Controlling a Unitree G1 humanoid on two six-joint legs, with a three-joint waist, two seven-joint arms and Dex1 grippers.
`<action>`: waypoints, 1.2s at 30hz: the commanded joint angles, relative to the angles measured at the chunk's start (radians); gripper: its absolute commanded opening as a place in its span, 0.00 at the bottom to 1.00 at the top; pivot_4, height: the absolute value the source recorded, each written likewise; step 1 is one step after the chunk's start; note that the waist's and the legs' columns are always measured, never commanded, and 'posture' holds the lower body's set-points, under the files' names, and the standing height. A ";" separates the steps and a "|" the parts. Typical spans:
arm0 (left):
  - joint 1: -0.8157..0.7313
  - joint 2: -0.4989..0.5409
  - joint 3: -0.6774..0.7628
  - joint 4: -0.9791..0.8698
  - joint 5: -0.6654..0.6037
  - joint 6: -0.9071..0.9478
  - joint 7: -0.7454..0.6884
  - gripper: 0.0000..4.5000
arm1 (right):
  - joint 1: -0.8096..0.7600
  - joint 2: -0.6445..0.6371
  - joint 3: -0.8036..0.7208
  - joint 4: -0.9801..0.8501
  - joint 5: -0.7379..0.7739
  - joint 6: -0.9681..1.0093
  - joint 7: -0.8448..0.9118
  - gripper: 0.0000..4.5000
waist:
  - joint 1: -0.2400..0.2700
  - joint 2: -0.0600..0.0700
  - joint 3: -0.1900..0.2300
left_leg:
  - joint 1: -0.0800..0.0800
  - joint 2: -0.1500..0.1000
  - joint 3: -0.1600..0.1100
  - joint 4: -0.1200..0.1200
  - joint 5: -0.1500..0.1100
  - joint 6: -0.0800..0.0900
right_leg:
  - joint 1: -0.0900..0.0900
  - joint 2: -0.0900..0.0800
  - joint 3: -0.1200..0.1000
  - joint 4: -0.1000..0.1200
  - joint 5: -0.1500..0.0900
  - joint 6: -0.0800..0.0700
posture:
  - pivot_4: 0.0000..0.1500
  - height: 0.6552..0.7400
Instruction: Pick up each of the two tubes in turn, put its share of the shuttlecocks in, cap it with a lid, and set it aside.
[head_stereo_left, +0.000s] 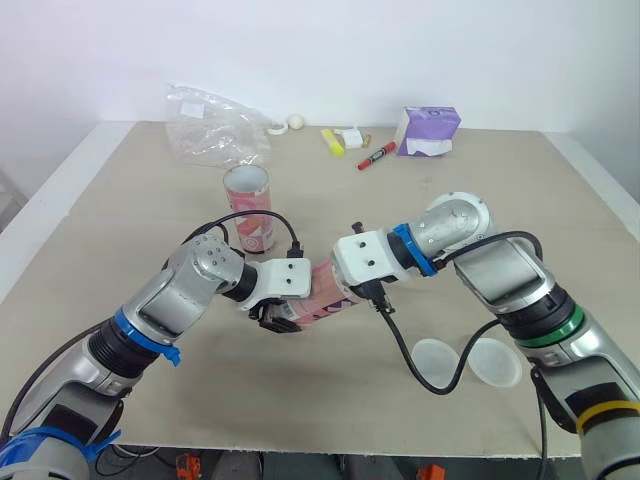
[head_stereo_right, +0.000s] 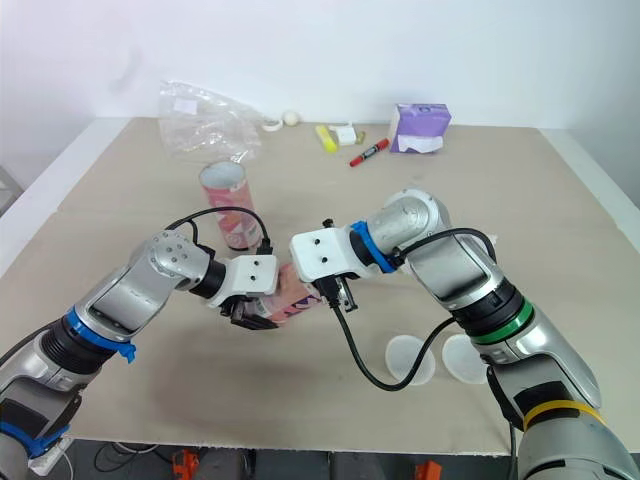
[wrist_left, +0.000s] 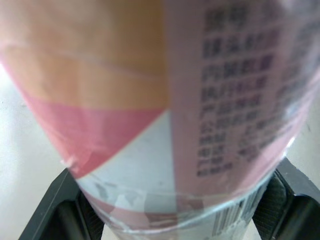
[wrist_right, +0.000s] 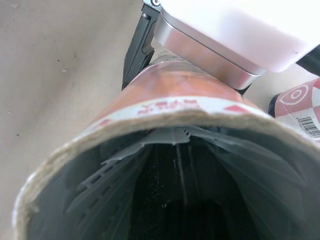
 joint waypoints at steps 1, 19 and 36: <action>0.007 -0.023 -0.017 -0.033 -0.005 -0.011 0.016 0.73 | 0.013 0.030 0.039 0.013 -0.009 0.006 0.019 0.01 | -0.006 0.000 0.000 | 0.000 0.000 0.000 0.000 0.000 0.000 | 0.000 0.000 0.000 0.000 0.000 0.000 | 1.00 1.00; 0.043 -0.057 0.036 0.025 -0.054 -0.100 0.029 0.73 | 0.260 -0.374 -0.609 -0.220 0.373 0.336 0.025 0.01 | 0.031 0.001 0.002 | -0.009 -0.002 -0.001 -0.002 0.000 0.001 | -0.004 -0.002 -0.001 -0.002 -0.004 0.002 | 1.00 1.00; 0.207 -0.376 0.147 0.319 -0.225 -0.577 0.110 0.73 | 0.834 -0.449 -0.869 -0.360 0.424 0.324 -0.098 0.01 | 0.020 0.000 0.003 | -0.010 -0.002 0.001 0.001 0.000 0.001 | -0.004 -0.002 0.000 -0.003 -0.002 0.003 | 1.00 1.00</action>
